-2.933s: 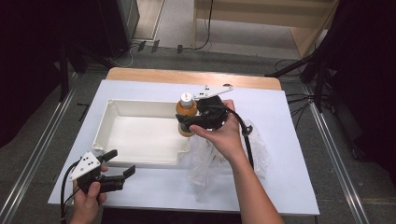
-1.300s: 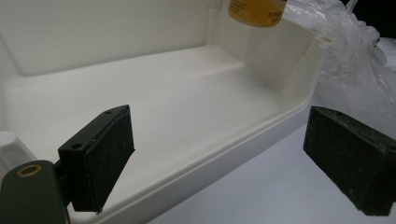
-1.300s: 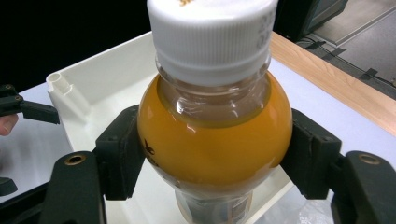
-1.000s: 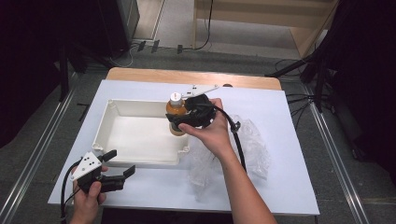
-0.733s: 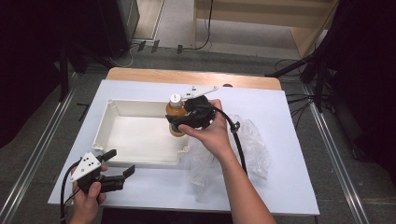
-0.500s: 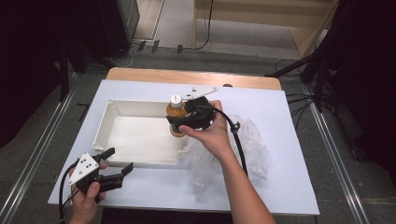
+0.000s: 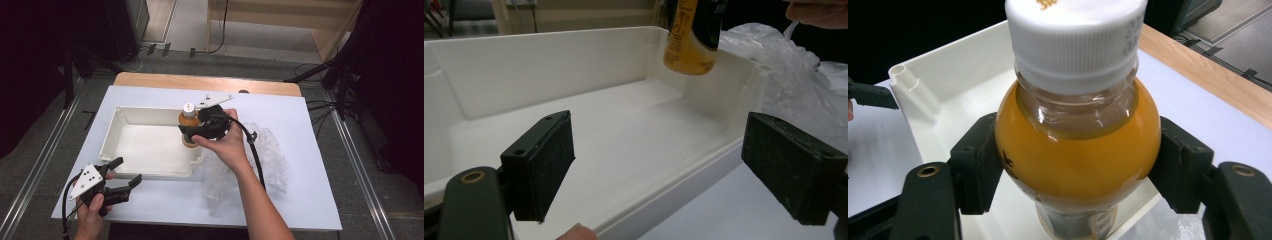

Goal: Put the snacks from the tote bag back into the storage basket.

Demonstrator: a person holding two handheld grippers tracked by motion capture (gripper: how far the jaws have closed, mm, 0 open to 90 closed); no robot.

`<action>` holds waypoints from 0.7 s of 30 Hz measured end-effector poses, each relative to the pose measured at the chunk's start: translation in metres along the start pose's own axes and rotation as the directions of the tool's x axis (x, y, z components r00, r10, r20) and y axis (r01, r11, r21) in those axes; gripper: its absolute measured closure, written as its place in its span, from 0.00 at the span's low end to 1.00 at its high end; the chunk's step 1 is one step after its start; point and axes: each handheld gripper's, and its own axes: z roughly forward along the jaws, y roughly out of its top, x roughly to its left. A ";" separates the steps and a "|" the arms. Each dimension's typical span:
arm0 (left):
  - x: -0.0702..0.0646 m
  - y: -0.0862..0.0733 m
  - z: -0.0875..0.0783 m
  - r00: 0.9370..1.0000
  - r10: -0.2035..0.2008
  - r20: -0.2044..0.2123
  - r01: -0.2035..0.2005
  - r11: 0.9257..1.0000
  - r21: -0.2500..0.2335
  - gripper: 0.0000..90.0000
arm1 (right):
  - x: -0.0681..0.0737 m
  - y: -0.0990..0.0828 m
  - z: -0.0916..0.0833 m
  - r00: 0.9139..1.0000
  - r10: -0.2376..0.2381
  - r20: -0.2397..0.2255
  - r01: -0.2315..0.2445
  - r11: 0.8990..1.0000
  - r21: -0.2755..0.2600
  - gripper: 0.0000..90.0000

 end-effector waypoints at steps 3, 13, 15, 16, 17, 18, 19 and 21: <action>0.001 0.000 0.000 1.000 -0.009 0.005 0.009 1.000 0.000 0.15 | -0.001 -0.001 0.001 1.000 -0.007 -0.001 0.007 1.000 -0.001 0.34; 0.002 0.000 -0.001 1.000 -0.023 0.014 0.023 1.000 0.005 0.15 | -0.001 -0.007 0.006 1.000 -0.005 -0.001 0.005 1.000 0.005 0.34; 0.002 0.000 -0.001 1.000 -0.024 0.017 0.023 1.000 0.009 0.15 | -0.001 -0.008 0.007 1.000 -0.004 0.001 0.004 1.000 0.007 0.34; 0.002 0.000 -0.001 1.000 -0.024 0.016 0.024 1.000 0.008 0.15 | -0.001 -0.008 0.007 1.000 -0.004 0.001 0.004 1.000 0.010 0.34; 0.002 0.000 -0.001 1.000 -0.025 0.017 0.025 1.000 0.007 0.15 | -0.001 -0.009 0.007 1.000 -0.004 0.000 0.004 1.000 0.011 0.34; 0.002 0.000 -0.001 1.000 -0.025 0.017 0.025 1.000 0.007 0.15 | -0.002 -0.010 0.008 1.000 -0.005 0.001 0.005 1.000 0.011 0.34; 0.002 0.000 -0.001 1.000 -0.025 0.017 0.025 1.000 0.009 0.15 | -0.002 -0.010 0.008 1.000 -0.005 0.001 0.005 1.000 0.012 0.34; 0.003 0.000 -0.001 1.000 -0.023 0.016 0.023 1.000 0.011 0.15 | -0.002 -0.012 0.009 1.000 -0.001 0.000 0.001 1.000 0.015 0.34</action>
